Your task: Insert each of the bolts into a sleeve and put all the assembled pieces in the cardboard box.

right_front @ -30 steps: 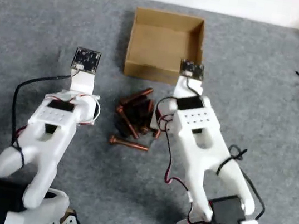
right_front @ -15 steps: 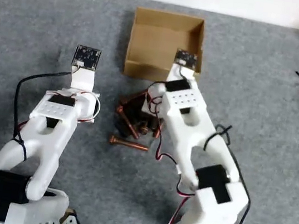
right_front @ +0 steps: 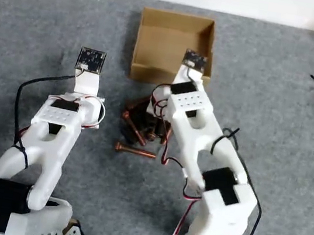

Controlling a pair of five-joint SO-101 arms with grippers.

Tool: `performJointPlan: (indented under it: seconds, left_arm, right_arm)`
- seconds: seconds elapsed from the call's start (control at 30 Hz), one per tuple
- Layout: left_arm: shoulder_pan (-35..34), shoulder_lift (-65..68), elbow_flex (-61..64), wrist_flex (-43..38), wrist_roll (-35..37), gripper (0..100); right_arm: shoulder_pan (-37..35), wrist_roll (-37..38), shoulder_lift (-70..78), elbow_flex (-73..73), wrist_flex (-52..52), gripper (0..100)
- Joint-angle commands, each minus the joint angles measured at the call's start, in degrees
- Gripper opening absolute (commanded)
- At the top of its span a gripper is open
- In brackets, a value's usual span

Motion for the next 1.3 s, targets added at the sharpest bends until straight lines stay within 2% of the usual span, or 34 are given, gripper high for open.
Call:
performJointPlan:
  seconds: [0.0,0.6,0.67,0.87,1.13,1.27]
  left_arm:
    - [-0.5,-0.3,-2.9,0.3,0.5,1]
    - [-0.5,0.0,-2.8,0.3,0.4,1]
    - [-0.5,0.0,-2.8,0.3,0.3,1]
    - [-0.6,0.0,-2.8,0.3,0.3,1]
    - [-1.8,0.0,-2.7,0.3,0.4,1]
    - [-2.4,0.0,-2.6,0.3,0.4,1]
  right_arm:
    - [-0.7,-0.6,1.5,-0.5,-1.5,27.9]
    - [-0.3,-0.4,7.3,-2.2,-1.1,27.1]
    - [-0.3,-0.4,7.3,-2.2,-1.1,22.5]
    - [0.0,-0.3,7.3,-2.1,-1.1,0.8]
    - [3.3,-0.3,6.9,-2.1,-0.9,0.5]
    - [3.4,-0.3,6.7,-2.7,4.0,0.5]
